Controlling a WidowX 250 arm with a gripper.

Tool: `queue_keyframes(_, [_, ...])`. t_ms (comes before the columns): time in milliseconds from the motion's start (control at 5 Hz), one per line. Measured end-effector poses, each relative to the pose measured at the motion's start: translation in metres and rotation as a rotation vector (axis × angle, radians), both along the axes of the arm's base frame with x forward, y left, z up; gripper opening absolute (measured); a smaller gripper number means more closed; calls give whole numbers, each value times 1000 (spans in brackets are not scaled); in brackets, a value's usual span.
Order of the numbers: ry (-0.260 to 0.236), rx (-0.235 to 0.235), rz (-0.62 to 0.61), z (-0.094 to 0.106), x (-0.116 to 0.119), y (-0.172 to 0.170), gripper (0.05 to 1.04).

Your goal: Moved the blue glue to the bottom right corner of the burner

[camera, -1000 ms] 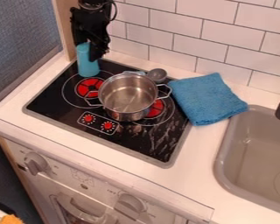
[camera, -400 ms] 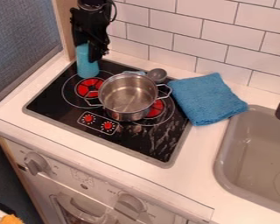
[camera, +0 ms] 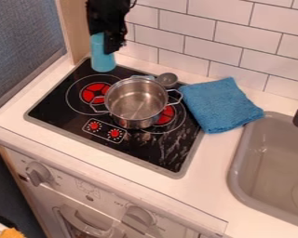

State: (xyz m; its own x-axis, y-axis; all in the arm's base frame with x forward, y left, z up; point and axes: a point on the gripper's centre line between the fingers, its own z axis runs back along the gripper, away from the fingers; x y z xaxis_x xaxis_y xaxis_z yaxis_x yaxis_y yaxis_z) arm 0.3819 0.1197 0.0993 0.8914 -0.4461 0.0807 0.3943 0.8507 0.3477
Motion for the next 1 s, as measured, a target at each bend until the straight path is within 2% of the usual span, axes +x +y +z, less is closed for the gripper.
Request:
queue_keyframes(200, [-28,8,-64,21,-14,-27,673])
queue_keyframes(600, [-85,17,-227,52,-65,-94,673])
queue_keyframes(800, [-88,13,-347,52,-95,-136,673])
queue_keyframes(1000, [-46,24,-404,35,-119,-154,673])
